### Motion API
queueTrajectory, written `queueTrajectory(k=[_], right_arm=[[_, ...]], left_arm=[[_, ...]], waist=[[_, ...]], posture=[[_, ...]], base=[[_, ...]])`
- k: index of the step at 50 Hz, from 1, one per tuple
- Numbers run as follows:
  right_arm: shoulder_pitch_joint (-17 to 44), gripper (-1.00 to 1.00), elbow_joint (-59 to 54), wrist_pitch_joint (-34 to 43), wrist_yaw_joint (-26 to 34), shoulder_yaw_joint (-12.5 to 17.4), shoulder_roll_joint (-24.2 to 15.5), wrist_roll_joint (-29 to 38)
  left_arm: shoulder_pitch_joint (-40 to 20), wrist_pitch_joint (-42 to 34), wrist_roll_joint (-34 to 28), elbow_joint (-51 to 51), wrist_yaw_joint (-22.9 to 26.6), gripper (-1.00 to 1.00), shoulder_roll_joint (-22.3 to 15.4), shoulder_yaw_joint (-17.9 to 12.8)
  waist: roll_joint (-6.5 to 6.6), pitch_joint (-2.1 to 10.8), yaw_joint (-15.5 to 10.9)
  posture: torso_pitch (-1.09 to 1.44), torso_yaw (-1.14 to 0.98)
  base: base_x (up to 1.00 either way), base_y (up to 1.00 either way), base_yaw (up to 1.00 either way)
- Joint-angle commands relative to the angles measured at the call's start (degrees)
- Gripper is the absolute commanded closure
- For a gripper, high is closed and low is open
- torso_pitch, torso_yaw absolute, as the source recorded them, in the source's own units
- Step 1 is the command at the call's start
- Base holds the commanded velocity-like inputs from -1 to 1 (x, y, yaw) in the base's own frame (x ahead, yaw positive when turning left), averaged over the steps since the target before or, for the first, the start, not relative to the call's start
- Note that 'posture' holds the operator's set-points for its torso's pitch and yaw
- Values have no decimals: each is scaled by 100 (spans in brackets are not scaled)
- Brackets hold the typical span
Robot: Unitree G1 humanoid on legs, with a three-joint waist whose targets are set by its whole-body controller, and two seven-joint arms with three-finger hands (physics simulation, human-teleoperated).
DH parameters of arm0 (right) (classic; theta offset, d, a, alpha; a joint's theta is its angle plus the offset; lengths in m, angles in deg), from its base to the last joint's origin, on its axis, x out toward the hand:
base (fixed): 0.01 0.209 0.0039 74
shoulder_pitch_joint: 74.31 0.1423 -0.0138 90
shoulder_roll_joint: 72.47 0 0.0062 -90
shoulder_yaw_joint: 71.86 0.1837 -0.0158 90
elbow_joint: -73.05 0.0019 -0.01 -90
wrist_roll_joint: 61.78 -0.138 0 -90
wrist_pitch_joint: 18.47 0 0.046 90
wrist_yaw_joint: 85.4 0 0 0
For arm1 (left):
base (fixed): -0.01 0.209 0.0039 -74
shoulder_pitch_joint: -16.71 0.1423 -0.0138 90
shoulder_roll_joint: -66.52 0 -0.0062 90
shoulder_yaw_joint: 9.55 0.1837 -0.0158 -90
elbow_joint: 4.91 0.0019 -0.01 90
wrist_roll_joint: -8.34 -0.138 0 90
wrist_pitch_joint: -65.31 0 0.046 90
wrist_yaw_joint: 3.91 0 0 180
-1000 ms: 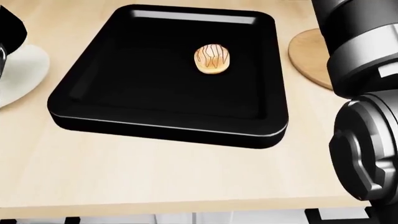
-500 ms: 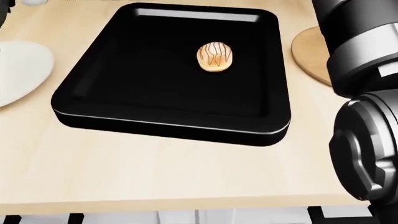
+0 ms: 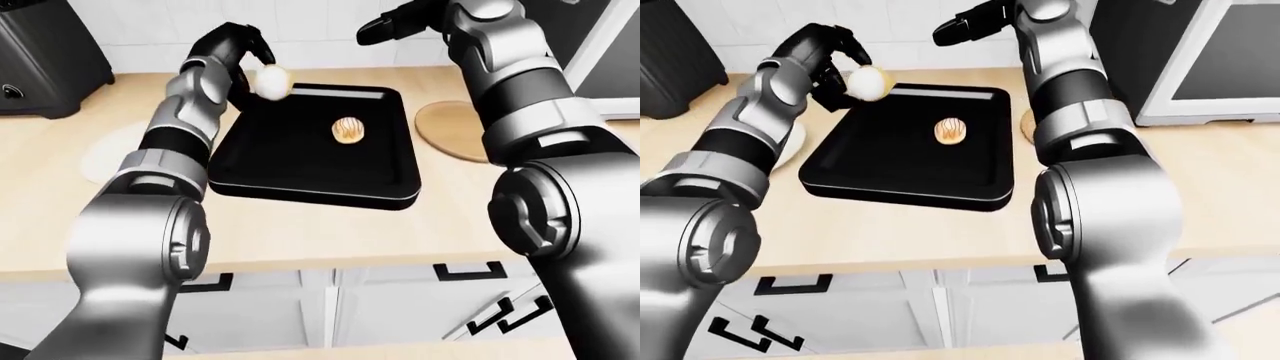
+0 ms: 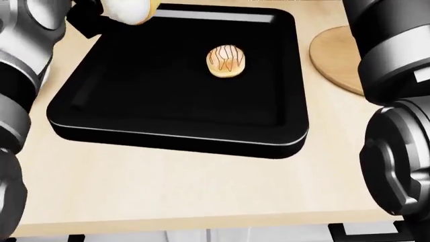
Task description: Move the dessert items from the plate to the tray.
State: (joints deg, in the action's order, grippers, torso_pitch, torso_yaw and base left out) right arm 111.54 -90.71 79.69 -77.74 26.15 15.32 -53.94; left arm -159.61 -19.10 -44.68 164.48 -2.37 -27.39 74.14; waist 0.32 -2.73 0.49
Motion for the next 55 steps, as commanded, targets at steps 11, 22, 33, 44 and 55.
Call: queueTrajectory(k=[11,22,33,44,55], right_arm=[[257,-100,237,-158,-10,12,-63,-30],[267,-100,248,-153,-11,13,-77,-42],[274,-100,251,-153,-2,18,-90,-63],[271,-100,243,-155,2,18,-93,-72],[275,-100,251,-148,-17,23,-107,-76]], left_arm=[[-259,-27,-953,-264,-858,36,34,851],[-96,-19,-1896,-223,-971,30,299,1105],[85,8,-2317,-192,-986,9,520,1046],[-4,-82,-2614,-195,-1029,-100,427,981],[-414,-240,-2592,-256,-1050,-100,146,710]], waist=[[-45,230,-3],[-80,229,-16],[-107,240,-23],[-97,238,-24],[-80,235,-13]], posture=[[0,0],[0,0],[0,0],[0,0],[0,0]], base=[[0,0,0],[0,0,0],[0,0,0],[0,0,0],[0,0,0]])
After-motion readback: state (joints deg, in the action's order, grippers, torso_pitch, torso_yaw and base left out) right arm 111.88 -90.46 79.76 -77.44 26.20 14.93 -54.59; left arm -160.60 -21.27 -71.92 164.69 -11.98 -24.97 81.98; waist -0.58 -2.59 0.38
